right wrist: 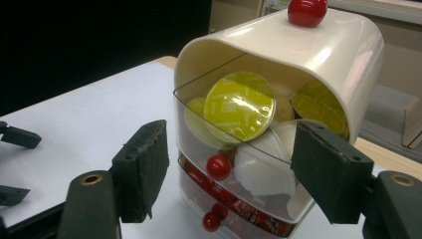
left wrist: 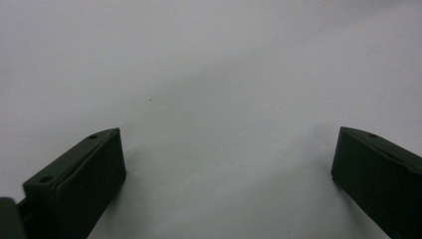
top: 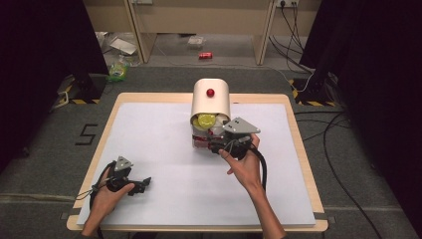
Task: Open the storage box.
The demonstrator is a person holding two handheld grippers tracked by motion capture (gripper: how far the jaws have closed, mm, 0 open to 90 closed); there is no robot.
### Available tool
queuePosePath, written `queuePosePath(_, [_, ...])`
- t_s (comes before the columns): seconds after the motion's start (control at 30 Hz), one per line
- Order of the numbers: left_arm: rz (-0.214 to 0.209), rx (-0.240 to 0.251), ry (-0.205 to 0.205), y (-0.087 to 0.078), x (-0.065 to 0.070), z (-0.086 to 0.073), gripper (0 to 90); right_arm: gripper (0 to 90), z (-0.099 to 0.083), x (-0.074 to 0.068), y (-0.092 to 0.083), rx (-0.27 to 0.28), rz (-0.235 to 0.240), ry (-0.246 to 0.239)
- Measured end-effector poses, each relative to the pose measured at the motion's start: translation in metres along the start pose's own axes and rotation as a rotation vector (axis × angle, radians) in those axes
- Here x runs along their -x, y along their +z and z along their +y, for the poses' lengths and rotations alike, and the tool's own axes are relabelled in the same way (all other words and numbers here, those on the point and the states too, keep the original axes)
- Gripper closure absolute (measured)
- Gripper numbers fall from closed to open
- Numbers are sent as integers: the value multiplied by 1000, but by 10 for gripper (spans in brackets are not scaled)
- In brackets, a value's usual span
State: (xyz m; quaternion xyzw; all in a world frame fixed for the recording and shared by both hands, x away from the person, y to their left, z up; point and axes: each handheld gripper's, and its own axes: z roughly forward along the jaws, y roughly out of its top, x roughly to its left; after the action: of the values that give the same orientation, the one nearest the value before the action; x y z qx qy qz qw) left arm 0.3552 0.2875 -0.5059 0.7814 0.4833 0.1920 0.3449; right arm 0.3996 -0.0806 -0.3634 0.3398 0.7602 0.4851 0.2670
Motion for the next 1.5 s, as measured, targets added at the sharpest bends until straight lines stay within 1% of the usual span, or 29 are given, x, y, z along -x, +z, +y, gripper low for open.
queuePosePath(0.13, [0,0,0,0,0,0,0,316,2,0,4,-2,4,-5])
queuePosePath(0.23, [0,0,0,0,0,0,0,318,3,-1,8,-8,0,-18])
queuePosePath(0.33, [0,0,0,0,0,0,0,322,2,-1,15,-7,16,1])
queuePosePath(0.5, [0,0,0,0,0,0,0,325,2,-1,20,-17,16,-7])
queuePosePath(0.57, [0,1,0,0,0,0,0,325,1,1,22,-22,16,0])
queuePosePath(0.67, [0,1,0,0,0,0,0,325,-1,3,26,-46,15,-5])
queuePosePath(0.7, [0,1,0,0,0,0,0,325,-1,3,27,-46,12,-6])
queuePosePath(0.9, [0,1,0,0,0,0,0,325,-1,5,26,-54,26,-1])
queuePosePath(0.97, [1,1,0,0,0,0,0,324,0,6,25,-57,38,26])
queuePosePath(1.03, [1,1,0,0,0,0,0,325,1,7,24,-68,51,35])
queuePosePath(1.17, [1,0,1,0,0,0,0,325,2,7,21,-86,66,21])
queuePosePath(1.33, [1,2,-1,0,0,0,0,341,1,4,14,-113,85,17])
queuePosePath(1.4, [1,1,1,0,0,0,0,345,0,1,11,-122,89,1])
queuePosePath(1.5, [1,2,-1,0,0,0,0,347,0,0,9,-125,86,-7])
